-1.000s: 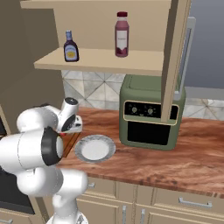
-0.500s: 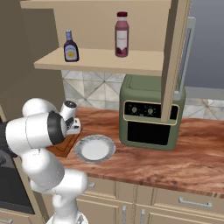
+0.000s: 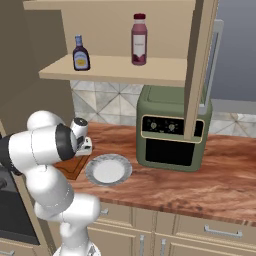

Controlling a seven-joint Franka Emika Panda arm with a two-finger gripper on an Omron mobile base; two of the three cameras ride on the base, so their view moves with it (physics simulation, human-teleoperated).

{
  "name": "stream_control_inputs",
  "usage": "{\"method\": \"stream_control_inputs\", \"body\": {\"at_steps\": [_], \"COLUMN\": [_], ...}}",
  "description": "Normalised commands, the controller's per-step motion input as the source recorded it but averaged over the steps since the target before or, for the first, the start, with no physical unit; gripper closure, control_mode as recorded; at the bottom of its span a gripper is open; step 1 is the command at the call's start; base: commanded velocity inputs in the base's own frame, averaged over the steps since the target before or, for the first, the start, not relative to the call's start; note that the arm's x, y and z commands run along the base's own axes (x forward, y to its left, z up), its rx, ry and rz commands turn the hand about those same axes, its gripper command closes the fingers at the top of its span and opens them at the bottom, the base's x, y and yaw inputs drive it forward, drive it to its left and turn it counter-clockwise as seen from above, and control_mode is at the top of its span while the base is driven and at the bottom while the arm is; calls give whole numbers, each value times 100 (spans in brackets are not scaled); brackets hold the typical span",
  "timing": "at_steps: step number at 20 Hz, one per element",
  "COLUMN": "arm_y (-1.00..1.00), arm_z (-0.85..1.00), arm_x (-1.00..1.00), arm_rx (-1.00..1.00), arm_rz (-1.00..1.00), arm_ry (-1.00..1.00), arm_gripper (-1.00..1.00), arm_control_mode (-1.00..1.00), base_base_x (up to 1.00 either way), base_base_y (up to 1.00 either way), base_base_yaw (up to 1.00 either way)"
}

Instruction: Pick the fish from the plate and place it on the cutting board. Then pick the condiment bottle from the cabinet and place it next to the cutting board.

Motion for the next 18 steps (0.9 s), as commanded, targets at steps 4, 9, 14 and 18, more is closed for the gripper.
{"method": "stream_control_inputs", "body": {"at_steps": [4,9,14,18], "arm_y": [0,0,0,-10], "arm_z": [0,9,70,84], "arm_x": [0,0,0,0], "arm_rx": [0,1,7,12], "arm_rz": [0,0,0,0], "arm_ry": [0,-1,-8,-3], "arm_gripper": [-100,-100,-100,-100], "arm_control_mode": [-100,-100,-100,-100], "base_base_x": [0,0,0,0], "base_base_y": [0,0,0,0], "base_base_yaw": [0,0,0,0]}}
